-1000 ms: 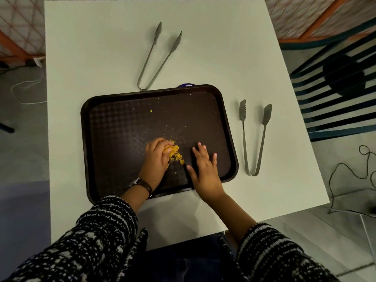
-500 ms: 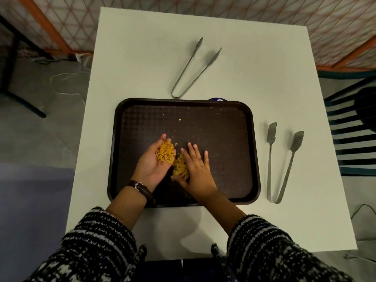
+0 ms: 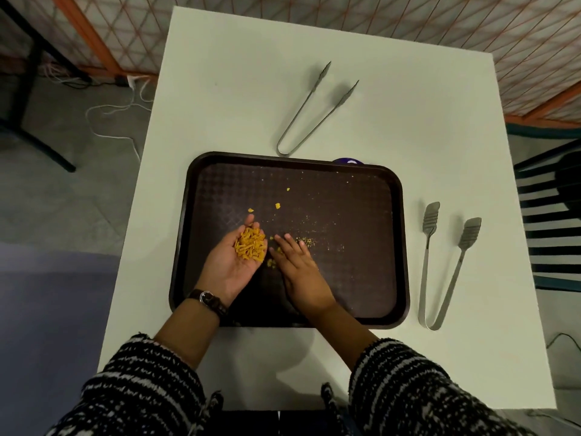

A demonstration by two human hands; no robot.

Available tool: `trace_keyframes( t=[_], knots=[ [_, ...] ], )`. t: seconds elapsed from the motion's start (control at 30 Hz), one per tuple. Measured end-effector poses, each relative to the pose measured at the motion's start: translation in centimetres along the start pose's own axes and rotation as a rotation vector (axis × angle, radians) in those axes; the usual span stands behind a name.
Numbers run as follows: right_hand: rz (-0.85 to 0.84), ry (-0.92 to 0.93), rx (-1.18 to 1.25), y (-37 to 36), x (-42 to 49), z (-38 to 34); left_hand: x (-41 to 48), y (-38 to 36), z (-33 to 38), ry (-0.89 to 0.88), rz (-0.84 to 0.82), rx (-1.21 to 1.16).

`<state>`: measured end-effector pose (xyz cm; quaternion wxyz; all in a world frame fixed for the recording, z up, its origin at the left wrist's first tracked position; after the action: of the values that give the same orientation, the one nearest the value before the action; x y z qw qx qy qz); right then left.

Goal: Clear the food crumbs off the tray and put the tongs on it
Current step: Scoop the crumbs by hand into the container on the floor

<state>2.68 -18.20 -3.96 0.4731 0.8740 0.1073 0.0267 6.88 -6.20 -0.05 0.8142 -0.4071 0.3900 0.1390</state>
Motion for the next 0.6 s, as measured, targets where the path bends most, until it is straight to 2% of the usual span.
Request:
trace_keyframes(
  t=[0.3,0.43,0.5,0.57,0.6],
  knots=[
    [0.146,-0.136,0.211,0.9,0.1,0.7,0.1,-1.0,-0.3,0.007,-0.013,0.030],
    [0.303,-0.391,0.378,3.1,0.6,0.3,-0.1,-1.4,-0.4,0.021,-0.013,0.032],
    [0.436,-0.668,0.639,4.3,0.9,1.0,0.0,-1.7,-0.4,0.018,-0.013,0.020],
    [0.480,-0.949,1.113,4.4,1.1,1.8,0.0,-2.0,-0.3,0.021,-0.028,0.014],
    [0.479,-1.008,1.393,4.5,1.1,2.0,-0.2,-2.5,-0.4,0.028,-0.044,0.012]
  ],
)
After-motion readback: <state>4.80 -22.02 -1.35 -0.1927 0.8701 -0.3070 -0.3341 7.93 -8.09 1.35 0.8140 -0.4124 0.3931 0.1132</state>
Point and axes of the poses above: each hand's wrist, its own x-axis towards the middle knuckle, its own y-axis out of the back of the hand, z = x × y, the point moved 5 cm from there along x, towards the middle knuckle, and after that the axes turned 9 degrees about -y, right-handed, at the moved point
